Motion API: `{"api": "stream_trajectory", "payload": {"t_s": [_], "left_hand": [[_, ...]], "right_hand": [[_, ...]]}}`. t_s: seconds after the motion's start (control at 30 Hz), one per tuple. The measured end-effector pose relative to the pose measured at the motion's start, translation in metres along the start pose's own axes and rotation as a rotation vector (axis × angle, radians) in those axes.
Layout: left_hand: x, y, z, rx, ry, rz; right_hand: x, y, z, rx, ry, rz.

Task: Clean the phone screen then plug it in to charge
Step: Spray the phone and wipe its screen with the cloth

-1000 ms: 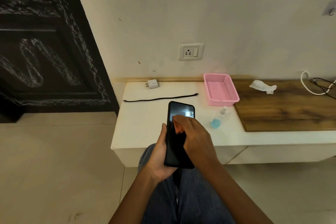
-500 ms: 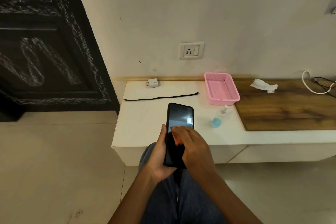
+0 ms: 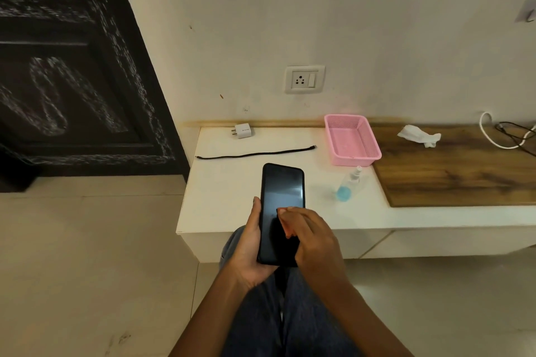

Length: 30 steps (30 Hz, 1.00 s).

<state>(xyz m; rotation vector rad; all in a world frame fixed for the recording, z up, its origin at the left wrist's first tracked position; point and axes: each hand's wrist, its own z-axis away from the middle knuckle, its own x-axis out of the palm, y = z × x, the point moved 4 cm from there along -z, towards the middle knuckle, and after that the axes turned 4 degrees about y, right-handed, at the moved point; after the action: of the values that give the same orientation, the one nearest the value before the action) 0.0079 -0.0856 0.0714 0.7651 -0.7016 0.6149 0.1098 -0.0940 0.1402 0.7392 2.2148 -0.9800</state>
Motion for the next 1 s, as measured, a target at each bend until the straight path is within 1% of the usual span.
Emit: {"api": "stream_trajectory", "payload": {"t_s": [0.17, 0.27, 0.37, 0.53, 0.8, 1.0], "left_hand": [[0.004, 0.001, -0.001, 0.023, 0.012, -0.037], [0.005, 0.003, -0.001, 0.034, 0.01, -0.055], [0.004, 0.006, 0.0, 0.047, -0.012, -0.038], [0.001, 0.01, 0.002, 0.063, 0.01, 0.023], [0.002, 0.014, 0.001, 0.079, 0.072, -0.039], [0.003, 0.015, 0.004, 0.07, -0.011, 0.007]], "right_hand": [[-0.005, 0.014, -0.029, 0.053, 0.035, 0.026], [-0.007, 0.016, -0.037, 0.047, 0.073, 0.014], [-0.004, 0.012, -0.026, 0.033, 0.086, 0.013], [0.001, 0.005, -0.001, 0.011, 0.056, -0.015], [-0.006, 0.012, -0.04, 0.036, 0.1, 0.006], [-0.003, 0.003, -0.011, 0.015, 0.103, -0.005]]}}
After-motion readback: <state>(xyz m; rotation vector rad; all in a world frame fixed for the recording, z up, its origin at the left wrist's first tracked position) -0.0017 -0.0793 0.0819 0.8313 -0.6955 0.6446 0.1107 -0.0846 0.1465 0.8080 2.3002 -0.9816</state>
